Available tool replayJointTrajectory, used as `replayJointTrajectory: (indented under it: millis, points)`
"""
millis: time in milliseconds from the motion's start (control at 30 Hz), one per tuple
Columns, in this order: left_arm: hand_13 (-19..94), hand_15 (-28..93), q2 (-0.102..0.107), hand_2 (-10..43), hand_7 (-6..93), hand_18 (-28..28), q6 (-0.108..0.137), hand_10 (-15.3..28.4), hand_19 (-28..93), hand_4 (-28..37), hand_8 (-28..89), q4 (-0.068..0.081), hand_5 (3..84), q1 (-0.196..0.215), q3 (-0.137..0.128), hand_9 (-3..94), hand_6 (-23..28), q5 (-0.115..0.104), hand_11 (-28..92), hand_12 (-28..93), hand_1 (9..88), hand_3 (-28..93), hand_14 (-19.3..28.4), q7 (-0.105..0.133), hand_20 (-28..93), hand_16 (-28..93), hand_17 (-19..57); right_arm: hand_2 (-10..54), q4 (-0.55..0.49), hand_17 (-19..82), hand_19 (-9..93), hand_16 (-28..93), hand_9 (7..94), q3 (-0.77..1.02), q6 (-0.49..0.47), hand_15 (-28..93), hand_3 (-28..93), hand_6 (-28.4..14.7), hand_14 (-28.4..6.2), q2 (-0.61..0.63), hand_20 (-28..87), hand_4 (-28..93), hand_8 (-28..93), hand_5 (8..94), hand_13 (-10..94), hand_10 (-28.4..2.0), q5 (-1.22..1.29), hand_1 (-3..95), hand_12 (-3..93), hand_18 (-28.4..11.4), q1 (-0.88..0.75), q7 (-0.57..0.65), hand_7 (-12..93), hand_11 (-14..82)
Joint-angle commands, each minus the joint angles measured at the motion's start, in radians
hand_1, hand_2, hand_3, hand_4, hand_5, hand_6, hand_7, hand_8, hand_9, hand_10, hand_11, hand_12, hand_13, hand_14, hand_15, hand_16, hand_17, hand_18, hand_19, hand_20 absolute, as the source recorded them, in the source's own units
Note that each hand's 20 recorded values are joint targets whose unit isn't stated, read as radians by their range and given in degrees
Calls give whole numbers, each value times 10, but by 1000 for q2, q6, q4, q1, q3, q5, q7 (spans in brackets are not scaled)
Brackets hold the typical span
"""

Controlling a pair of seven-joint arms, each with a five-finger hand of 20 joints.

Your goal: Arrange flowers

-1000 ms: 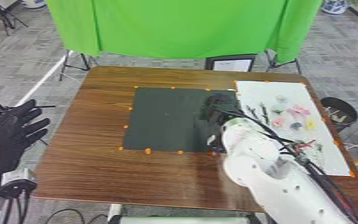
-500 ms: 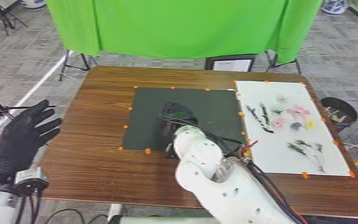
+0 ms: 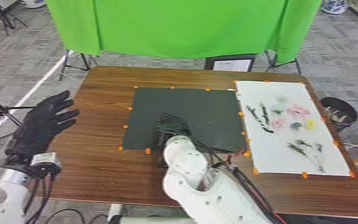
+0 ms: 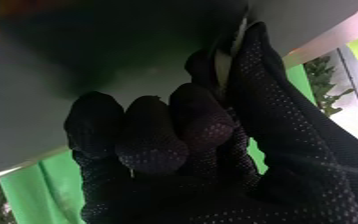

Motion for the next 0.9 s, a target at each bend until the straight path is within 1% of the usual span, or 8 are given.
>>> replayJointTrajectory:
  millis: [33,167,233,300,533,700,800,900]
  points:
    - [198,320,16,-70,253,229,-29,113,428,-278,-128,17,260,-38,29,228,46,3,215,192,265,681,159,-25,89,8,-85,22,-6,476,932,379,807,-8,45,833,889,4,-73,-29,668,-116,267,562,766,-65,13,327,633,-198,-25,-10,686,638]
    - [197,319,22,-70,253,228,-39,113,428,-277,-128,29,260,-65,49,227,45,0,216,192,265,680,159,-33,89,7,-85,19,9,476,932,379,807,-5,67,833,889,4,-73,-36,669,-119,265,562,765,-65,10,330,634,-198,-30,-30,686,637]
    - [197,319,21,-69,253,229,-44,113,428,-277,-128,31,260,-66,54,227,45,3,215,192,266,680,159,-27,90,8,-85,19,15,475,932,380,806,-5,81,833,889,5,-73,-42,670,-121,264,562,765,-65,17,331,635,-198,-30,-37,686,638]
    - [197,319,26,-69,253,229,-49,113,428,-277,-128,37,260,-83,64,227,46,1,215,192,265,680,160,-42,90,8,-85,18,16,475,932,381,806,-10,90,833,890,5,-74,-45,671,-121,264,562,766,-65,29,331,636,-199,-30,-21,687,637]
    - [197,318,35,-69,253,228,-66,113,427,-275,-128,53,260,-118,89,227,45,0,215,192,266,680,159,-57,90,8,-85,15,17,477,932,381,808,-14,100,833,891,8,-73,-56,670,-118,259,563,768,-63,69,330,630,-198,-34,-10,687,641]
    - [197,318,31,-68,254,228,-65,112,427,-276,-129,52,259,-114,88,227,45,0,215,192,266,679,159,-57,90,8,-86,13,13,477,932,384,808,-14,86,832,888,10,-73,-57,671,-125,247,564,768,-64,92,333,620,-198,-39,-15,686,642]
    - [197,318,28,-68,253,229,-60,112,427,-276,-128,51,258,-109,85,226,45,1,215,192,266,679,159,-54,90,8,-87,-31,2,464,932,389,789,-11,79,825,869,8,-80,-51,667,-171,220,552,756,-76,128,318,588,-201,-41,-22,679,639]
    - [197,319,26,-69,254,229,-64,113,427,-275,-128,53,258,-112,85,225,45,1,214,192,266,680,159,-55,90,8,-87,-38,0,453,932,388,771,-9,86,822,848,-1,-86,-51,659,-181,206,545,745,-84,148,299,582,-200,-42,-22,670,633]
